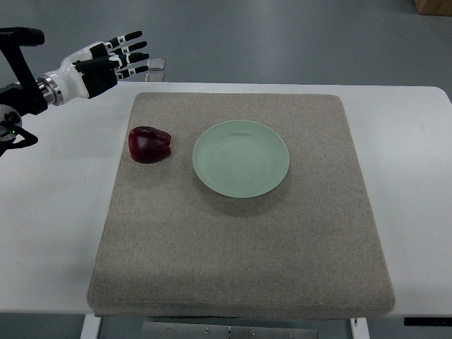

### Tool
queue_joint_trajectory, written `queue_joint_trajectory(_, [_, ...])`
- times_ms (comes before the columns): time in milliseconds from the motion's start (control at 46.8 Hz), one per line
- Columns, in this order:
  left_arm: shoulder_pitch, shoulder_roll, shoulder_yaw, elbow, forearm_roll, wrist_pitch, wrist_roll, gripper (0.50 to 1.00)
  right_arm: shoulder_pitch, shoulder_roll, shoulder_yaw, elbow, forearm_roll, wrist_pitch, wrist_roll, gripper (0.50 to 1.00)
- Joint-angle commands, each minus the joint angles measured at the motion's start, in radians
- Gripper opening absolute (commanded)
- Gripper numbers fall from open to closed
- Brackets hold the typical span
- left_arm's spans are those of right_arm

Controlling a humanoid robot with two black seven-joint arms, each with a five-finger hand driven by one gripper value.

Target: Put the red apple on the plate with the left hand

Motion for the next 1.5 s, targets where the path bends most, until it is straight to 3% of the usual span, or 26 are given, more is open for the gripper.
queue_joint_trajectory(0, [-0.016,0.025,-0.012,-0.032,0.184,-0.014,0.000,0.996,0.001,0.000,0.000,0.000,0.000,0.000,0.000,0.930])
queue_joint_trajectory(107, [-0.036,0.056,-0.024,-0.072,0.423,-0.012,-0.015,0.994,0.001,0.000,0.000,0.000,0.000,0.000,0.000,0.928])
queue_joint_trajectory(235, [-0.064,0.071,-0.024,-0.106,0.661,-0.014,-0.080,0.994,0.001,0.000,0.000,0.000,0.000,0.000,0.000,0.930])
queue_joint_trajectory(406, [-0.068,0.148,-0.024,-0.249,0.936,-0.009,-0.129,0.992,0.001,0.000,0.000,0.000,0.001,0.000,0.000,0.928])
queue_joint_trajectory(556, [-0.064,0.151,-0.015,-0.273,1.131,-0.005,-0.201,0.981,0.001,0.000,0.000,0.000,0.000,0.000,0.000,0.930])
queue_joint_trajectory(662, [-0.058,0.149,0.005,-0.307,1.208,0.018,-0.229,0.977,0.001,0.000,0.000,0.000,0.000,0.000,0.000,0.928])
queue_joint_trajectory(962, [-0.001,0.130,0.056,-0.333,1.310,0.187,-0.230,0.975,0.001,0.000,0.000,0.000,0.000,-0.001,0.000,0.930])
queue_joint_trajectory(1261, [0.022,0.097,0.073,-0.330,1.330,0.192,-0.230,0.973,0.001,0.000,0.000,0.000,0.000,0.000,0.000,0.928])
queue_joint_trajectory(1432, [0.022,0.091,0.087,-0.325,1.360,0.193,-0.230,0.885,0.001,0.000,0.000,0.000,0.000,0.000,0.000,0.928])
queue_joint_trajectory(1474, [0.022,0.091,0.087,-0.325,1.361,0.193,-0.230,0.832,0.001,0.000,0.000,0.000,0.000,0.000,0.000,0.930])
